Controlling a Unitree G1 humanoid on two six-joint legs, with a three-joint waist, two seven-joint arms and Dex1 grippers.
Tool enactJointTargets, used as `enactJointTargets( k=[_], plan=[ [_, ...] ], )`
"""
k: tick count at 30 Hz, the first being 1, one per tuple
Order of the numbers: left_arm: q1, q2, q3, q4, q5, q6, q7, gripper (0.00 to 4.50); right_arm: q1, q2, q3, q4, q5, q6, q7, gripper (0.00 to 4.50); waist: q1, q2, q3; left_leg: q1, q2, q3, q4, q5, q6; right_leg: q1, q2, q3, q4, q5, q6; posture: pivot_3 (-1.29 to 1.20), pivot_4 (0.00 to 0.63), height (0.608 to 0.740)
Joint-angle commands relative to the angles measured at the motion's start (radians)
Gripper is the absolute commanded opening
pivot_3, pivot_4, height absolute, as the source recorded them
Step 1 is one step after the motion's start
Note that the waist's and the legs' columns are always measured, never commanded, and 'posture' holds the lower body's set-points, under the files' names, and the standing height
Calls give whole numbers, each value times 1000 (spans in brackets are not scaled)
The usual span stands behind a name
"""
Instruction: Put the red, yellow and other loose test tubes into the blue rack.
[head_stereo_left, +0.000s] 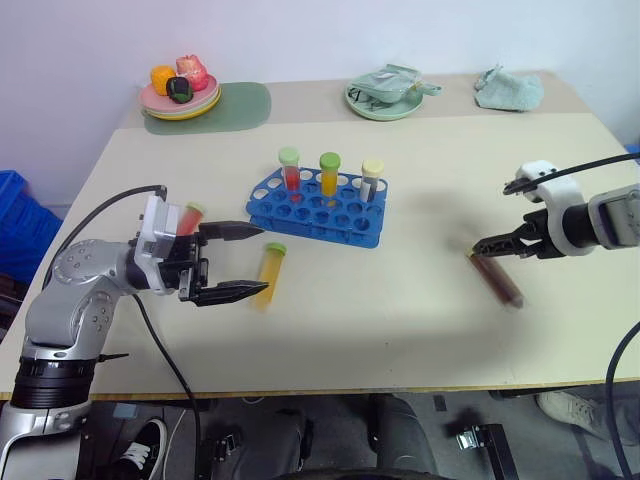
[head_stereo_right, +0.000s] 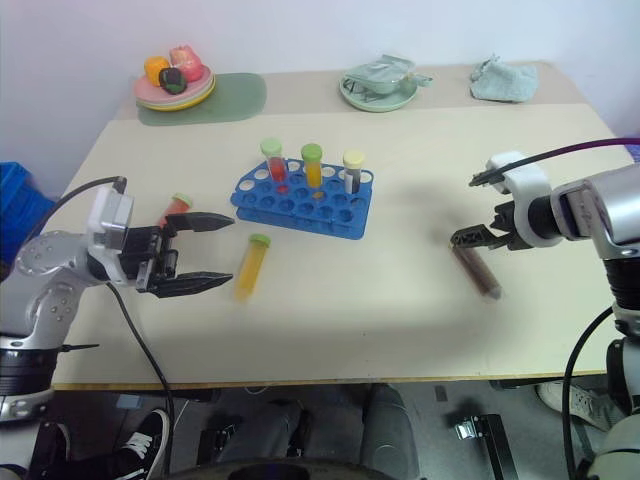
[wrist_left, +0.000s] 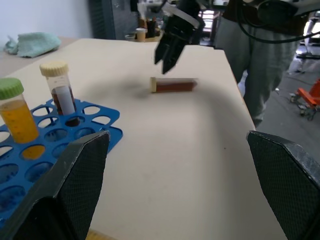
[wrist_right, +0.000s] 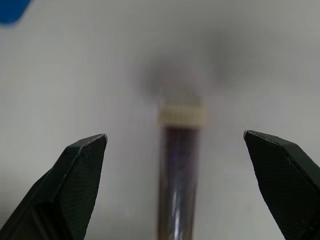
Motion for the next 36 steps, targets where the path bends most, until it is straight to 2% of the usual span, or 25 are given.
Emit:
enactJointTargets(
  k=[1,4,8,17,22,36],
  plan=[
    [13,-4,32,-55,-25,0,26,4478,-24,-63,77,-7,-9,-15,36,4500,0,0,0,0,0,0,0,0,0,0,0,0,0,0,0,0,150,740],
    [26,-9,27,-68,-24,-3,38,4478,-50,-51,105,68,-49,-50,20,4500,-1,0,0,0,0,1,0,0,0,0,0,0,0,0,0,0,150,740],
    [39,-20,26,-83,-22,-6,60,4478,-118,1,148,153,-63,10,1,4500,-2,0,0,0,0,4,-1,0,0,-2,0,3,-1,0,0,0,150,740],
    [66,-35,30,-106,-25,-13,96,4478,-178,21,248,154,-28,65,28,4500,0,0,0,0,0,6,-1,0,0,-4,1,5,-1,0,0,0,150,740],
    [69,-45,27,-114,-22,-14,113,4478,-171,24,296,183,-54,45,23,4500,0,0,0,0,1,7,-1,0,0,-4,1,6,-1,0,0,0,150,740],
    [108,-49,29,-139,-20,-31,141,4478,-157,88,322,240,-71,27,-1,4500,-1,-1,0,0,1,7,-1,0,0,-4,1,6,-1,0,0,0,150,740]
  ],
)
